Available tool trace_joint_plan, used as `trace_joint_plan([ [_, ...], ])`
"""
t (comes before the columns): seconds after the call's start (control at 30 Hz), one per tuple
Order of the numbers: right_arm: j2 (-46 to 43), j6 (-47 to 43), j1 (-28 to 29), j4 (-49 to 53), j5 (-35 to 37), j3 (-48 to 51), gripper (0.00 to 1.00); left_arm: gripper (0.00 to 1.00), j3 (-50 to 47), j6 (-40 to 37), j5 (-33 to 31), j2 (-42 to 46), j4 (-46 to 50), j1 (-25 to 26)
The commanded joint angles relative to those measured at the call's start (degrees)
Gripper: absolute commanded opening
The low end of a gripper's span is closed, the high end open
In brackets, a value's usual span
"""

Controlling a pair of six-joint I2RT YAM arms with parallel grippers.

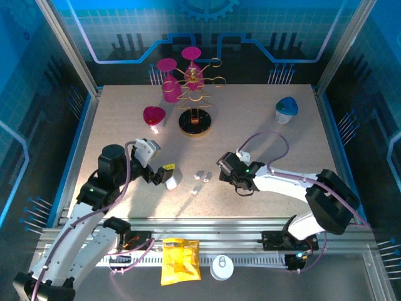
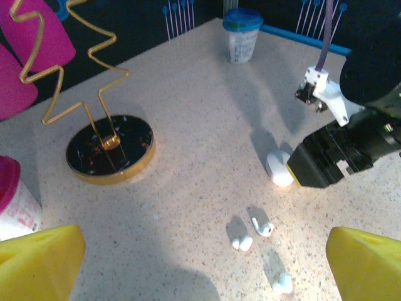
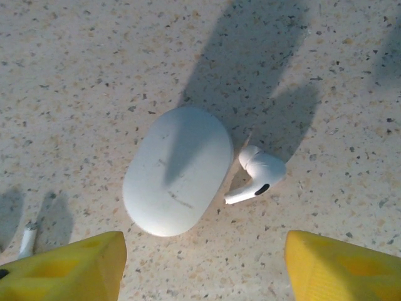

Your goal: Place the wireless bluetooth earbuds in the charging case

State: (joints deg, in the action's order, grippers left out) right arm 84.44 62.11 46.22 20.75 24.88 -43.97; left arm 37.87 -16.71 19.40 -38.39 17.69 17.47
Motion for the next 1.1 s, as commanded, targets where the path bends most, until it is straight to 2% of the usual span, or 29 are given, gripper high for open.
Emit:
trace_joint_plan([
  [0.0,2.0,-0.1,-1.8,-2.1,-1.2,-1.6,0.67,0.99,-0.8,-1.0,1.1,-0.7,-0.8,0.4],
  [0.47,11.6,-9.2,-3.3,-3.0,-5.2,-9.8,0.65,0.99,-1.4,-1.1,-0.2,-1.9,-1.4,0.4],
  [0.67,16.5,-16.3,-3.1,-0.9,-4.6,-14.3,0.6,0.99,-1.7,-1.1,-0.9,-1.5,-1.2,0.4],
  [0.8,16.8,-20.5,-2.8,0.3,-3.3,-14.9,0.55,0.99,-1.9,-1.1,-1.2,-1.3,-1.2,0.4],
  [1.07,14.0,-25.7,-1.8,-3.6,-4.3,-10.5,0.58,0.99,-1.8,-0.9,-1.1,-1.7,-1.6,0.4],
])
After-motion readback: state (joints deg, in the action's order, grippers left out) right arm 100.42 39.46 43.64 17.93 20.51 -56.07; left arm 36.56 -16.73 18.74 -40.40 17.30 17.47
